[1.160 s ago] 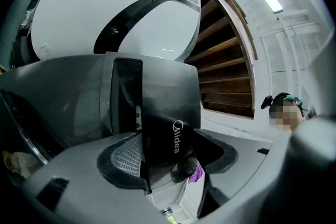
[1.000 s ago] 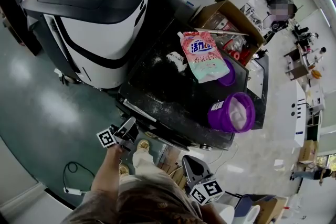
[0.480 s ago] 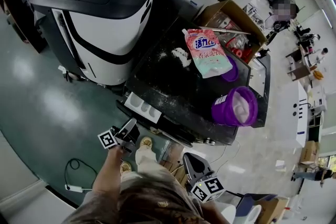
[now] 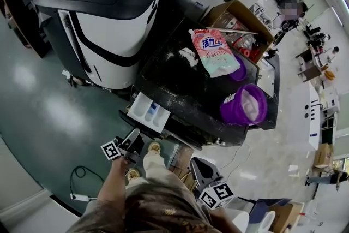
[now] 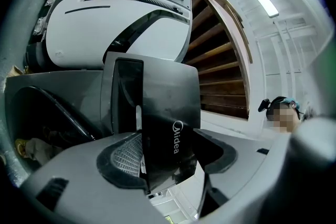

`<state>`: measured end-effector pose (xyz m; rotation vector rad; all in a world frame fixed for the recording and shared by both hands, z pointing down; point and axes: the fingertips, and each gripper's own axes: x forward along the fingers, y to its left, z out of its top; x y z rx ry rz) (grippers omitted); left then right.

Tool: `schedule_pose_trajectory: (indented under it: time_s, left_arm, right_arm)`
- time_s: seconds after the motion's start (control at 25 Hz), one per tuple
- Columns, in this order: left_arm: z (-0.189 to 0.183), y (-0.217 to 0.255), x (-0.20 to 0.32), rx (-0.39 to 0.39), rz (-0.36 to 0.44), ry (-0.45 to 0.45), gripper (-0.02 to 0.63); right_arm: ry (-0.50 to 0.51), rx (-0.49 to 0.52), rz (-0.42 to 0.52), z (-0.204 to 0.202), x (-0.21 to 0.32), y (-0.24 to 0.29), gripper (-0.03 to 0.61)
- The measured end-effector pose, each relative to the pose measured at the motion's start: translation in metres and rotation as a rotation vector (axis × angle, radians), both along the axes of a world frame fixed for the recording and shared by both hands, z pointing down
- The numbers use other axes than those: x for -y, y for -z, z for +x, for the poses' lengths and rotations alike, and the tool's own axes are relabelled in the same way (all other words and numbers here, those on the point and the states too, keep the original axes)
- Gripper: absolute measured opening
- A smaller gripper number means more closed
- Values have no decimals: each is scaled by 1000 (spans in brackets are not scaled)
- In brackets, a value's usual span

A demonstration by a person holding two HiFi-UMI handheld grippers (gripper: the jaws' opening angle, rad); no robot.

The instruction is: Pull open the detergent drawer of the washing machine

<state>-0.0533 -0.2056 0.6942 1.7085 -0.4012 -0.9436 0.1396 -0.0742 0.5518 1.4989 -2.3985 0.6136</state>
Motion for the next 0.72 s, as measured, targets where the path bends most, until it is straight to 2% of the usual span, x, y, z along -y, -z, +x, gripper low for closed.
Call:
schedule_pose_trajectory:
  time_s: [0.44,0.72]
  left_arm:
    - [-15,1,-30,-2,-9,11,299]
    - [-15,2,-31,-3,-7,15,293]
  right_arm:
    - [-3,-2,19,-11,-18,5,5]
    - [-10,3,27,-14,-27,4,5]
